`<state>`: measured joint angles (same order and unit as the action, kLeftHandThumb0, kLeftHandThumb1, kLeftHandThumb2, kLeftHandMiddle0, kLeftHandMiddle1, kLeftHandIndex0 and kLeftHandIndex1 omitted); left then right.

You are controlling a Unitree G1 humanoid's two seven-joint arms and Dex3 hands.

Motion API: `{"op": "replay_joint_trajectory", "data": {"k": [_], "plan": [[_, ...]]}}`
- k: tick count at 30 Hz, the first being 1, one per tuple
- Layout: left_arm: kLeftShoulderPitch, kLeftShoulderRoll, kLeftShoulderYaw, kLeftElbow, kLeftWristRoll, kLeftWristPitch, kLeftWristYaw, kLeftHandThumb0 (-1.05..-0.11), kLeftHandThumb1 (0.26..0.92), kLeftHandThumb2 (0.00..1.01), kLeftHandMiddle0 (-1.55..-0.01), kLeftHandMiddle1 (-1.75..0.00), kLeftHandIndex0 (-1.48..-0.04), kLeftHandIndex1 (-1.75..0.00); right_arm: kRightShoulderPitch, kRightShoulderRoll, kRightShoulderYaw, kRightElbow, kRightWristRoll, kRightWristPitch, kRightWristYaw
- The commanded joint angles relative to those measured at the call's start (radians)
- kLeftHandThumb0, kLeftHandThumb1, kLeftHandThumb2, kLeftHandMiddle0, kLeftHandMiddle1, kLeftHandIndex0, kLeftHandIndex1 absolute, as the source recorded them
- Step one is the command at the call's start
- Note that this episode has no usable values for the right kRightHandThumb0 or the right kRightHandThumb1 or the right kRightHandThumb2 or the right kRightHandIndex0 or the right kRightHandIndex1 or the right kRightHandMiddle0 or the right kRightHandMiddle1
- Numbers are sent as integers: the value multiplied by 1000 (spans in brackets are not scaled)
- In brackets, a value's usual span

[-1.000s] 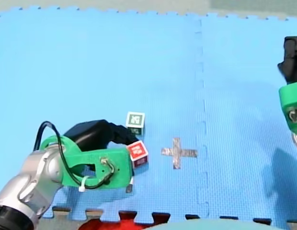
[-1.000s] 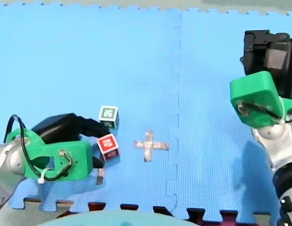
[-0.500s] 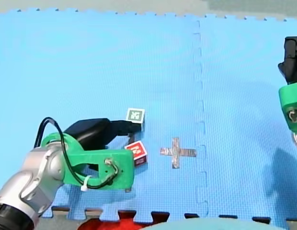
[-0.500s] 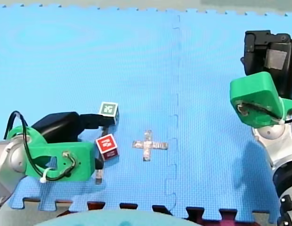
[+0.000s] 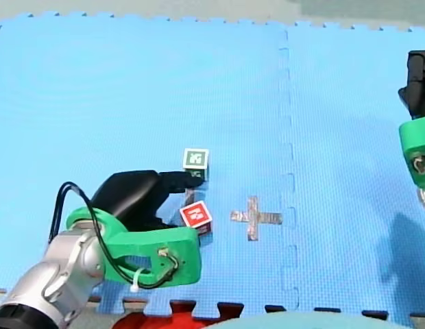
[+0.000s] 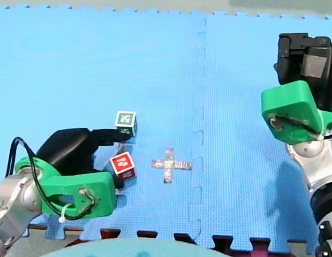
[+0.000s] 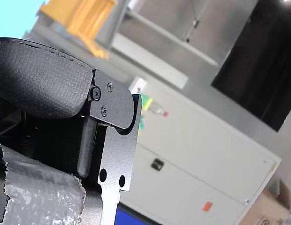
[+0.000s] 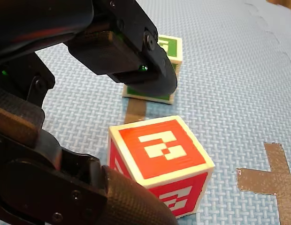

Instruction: Stack cube left

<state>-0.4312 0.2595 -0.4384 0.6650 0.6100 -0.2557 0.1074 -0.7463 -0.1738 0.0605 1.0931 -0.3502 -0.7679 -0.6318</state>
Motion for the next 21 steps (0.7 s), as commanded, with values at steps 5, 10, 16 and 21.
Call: {"op": "replay_joint_trajectory", "data": {"k": [5,10,16,21], "plan": [[-6,-9,-11,63,3,-38,16,-1025,793,0,-843,-581,-667,-5,1,-9,-3,-2,1,-10,-1],[-10,-14,-19,66,17,-27,26,-960,755,0,-880,-574,-778,-48,2,-11,-4,-7,2,-12,2],[-7,-18,-24,42,26,27,3,-844,757,0,-811,-1008,-862,-17,4,-11,-2,-11,-2,-10,-2],[3,-26,-24,23,30,38,27,-469,789,11,-760,-1702,-1274,-114,1,-10,-3,-10,-3,-8,-5]]}}
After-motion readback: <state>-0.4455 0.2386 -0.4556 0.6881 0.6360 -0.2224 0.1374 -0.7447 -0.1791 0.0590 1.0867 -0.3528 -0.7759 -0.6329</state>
